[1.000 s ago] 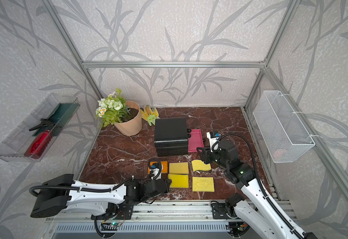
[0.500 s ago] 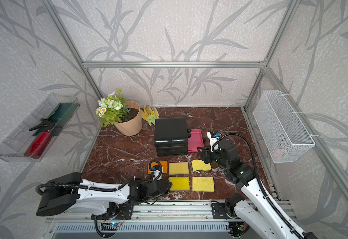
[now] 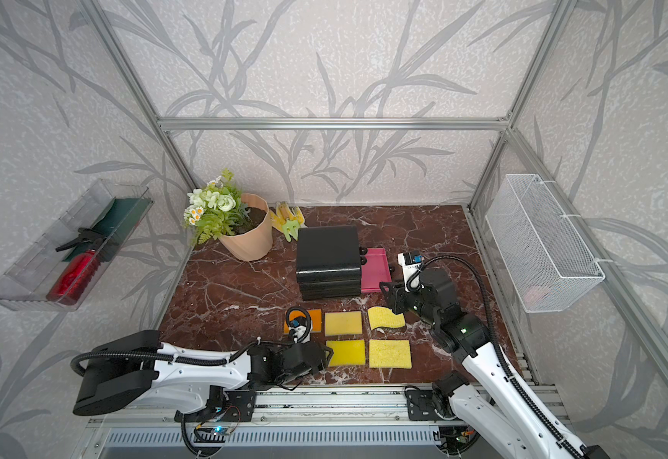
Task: Take the sponge out of the drawer
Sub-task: Place the sponge at the center of the board.
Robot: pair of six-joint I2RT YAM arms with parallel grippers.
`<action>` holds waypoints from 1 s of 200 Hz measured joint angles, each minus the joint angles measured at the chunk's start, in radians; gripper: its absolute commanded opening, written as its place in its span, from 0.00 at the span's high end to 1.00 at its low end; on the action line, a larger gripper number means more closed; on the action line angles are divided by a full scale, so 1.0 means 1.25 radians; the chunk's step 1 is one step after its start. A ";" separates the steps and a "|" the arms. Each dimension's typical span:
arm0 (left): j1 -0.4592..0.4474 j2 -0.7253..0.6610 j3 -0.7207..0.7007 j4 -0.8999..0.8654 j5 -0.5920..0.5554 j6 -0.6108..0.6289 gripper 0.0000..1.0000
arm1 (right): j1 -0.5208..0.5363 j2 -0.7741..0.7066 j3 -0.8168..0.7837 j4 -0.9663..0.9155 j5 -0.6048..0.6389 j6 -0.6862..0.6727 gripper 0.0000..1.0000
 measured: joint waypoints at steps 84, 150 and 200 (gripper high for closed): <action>-0.005 -0.067 0.122 -0.182 -0.047 0.083 0.32 | 0.000 0.027 -0.001 0.001 0.022 -0.012 0.37; 0.011 -0.232 0.401 -0.405 -0.174 0.376 0.02 | -0.049 0.207 0.019 0.013 0.035 -0.030 0.20; 0.278 -0.252 0.521 -0.483 -0.126 0.577 0.01 | -0.114 0.394 0.094 0.033 0.032 -0.047 0.26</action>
